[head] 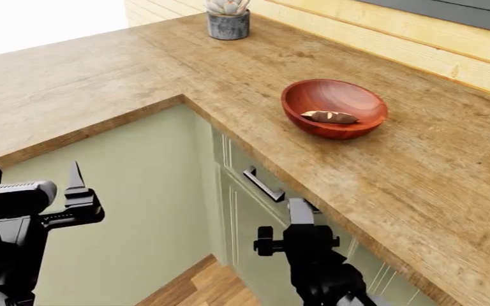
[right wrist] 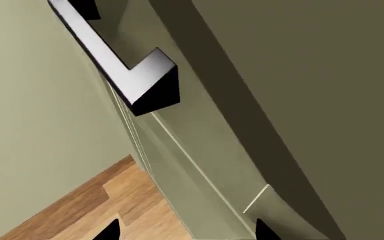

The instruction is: Place the bar in the bowl and close the drawer.

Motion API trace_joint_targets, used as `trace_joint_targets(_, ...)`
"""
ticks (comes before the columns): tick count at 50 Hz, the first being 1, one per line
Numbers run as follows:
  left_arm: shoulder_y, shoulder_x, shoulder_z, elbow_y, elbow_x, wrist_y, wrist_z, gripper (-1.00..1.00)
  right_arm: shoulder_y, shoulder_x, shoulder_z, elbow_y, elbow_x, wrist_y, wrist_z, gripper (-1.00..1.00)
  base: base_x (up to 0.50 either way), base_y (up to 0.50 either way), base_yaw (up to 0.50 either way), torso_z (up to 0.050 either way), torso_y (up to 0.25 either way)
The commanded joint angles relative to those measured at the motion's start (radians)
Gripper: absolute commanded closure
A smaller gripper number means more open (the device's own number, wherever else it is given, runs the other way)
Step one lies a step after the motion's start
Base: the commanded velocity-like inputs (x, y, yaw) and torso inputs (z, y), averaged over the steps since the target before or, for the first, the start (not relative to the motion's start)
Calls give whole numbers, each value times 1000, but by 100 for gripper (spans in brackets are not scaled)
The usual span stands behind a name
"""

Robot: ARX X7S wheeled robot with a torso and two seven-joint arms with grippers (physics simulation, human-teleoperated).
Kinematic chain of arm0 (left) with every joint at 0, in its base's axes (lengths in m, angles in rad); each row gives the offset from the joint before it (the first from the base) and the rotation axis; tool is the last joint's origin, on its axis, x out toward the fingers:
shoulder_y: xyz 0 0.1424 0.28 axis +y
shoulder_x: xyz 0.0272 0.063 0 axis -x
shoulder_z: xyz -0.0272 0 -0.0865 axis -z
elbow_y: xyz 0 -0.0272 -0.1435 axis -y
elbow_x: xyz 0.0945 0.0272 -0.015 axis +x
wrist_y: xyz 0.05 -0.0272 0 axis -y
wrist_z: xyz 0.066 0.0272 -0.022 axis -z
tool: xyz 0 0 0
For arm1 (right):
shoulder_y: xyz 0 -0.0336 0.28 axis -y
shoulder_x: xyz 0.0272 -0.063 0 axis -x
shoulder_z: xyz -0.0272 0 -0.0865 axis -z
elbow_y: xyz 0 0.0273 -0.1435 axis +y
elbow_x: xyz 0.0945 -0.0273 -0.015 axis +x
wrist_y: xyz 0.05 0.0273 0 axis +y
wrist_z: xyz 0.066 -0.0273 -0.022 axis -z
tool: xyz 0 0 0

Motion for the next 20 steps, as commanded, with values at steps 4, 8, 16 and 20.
trace_joint_targets(4, 7, 18, -14, -14, 50, -14, 28, -100, 8, 0, 312, 77, -152, -35, 30, -100, 0, 0, 0, 0, 0)
trace_joint_targets(8, 9, 19, -15, -15, 51, -13, 29, -100, 6, 0, 334, 77, -169, -32, 30, -100, 0, 0, 0, 0, 0)
trace_joint_targets(16, 10, 19, -17, -14, 52, -14, 29, -100, 5, 0, 342, 77, -172, -29, 29, -100, 0, 0, 0, 0, 0)
trace_joint_targets(20, 12, 19, -18, -12, 53, -14, 28, -100, 5, 0, 332, 77, -162, -30, 27, -100, 0, 0, 0, 0, 0)
